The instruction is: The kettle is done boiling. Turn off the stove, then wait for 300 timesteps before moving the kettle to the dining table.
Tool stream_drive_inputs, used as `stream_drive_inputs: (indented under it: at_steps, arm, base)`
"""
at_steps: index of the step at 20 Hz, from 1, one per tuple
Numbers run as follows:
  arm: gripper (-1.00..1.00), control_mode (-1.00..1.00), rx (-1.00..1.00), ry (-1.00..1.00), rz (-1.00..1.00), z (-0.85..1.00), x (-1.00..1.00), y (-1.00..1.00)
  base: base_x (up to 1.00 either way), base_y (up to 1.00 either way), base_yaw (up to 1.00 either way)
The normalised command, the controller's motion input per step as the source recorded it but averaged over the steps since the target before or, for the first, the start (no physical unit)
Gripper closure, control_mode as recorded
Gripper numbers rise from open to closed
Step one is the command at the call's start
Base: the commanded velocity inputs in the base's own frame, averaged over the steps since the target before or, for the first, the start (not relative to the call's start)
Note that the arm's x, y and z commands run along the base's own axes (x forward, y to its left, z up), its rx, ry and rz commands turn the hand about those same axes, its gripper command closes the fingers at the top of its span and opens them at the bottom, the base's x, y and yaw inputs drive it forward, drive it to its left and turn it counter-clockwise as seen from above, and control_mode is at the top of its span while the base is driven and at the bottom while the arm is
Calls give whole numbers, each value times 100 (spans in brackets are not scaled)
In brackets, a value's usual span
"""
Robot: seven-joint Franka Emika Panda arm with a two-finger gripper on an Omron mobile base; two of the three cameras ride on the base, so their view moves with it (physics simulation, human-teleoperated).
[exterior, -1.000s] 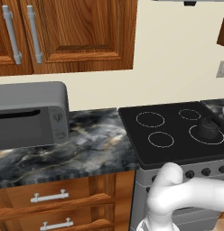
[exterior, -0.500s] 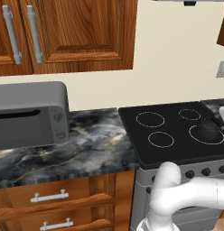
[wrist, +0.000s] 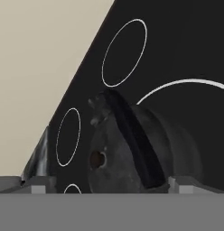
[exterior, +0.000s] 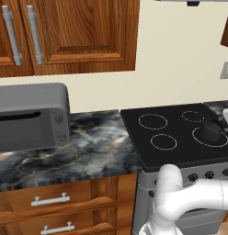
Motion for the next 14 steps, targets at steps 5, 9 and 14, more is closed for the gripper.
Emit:
stream_drive_inputs:
  at_steps: [5, 9, 14]
  arm:
    - [-100, -100, 0, 0, 9, -11, 6, -9]
    - [-100, -100, 0, 0, 7, -4, 1, -1]
    - [-100, -100, 0, 0, 5, 0, 2, 0]
  base:
    - [0, 0, 0]
    - [0, 0, 0]
    - [0, 0, 0]
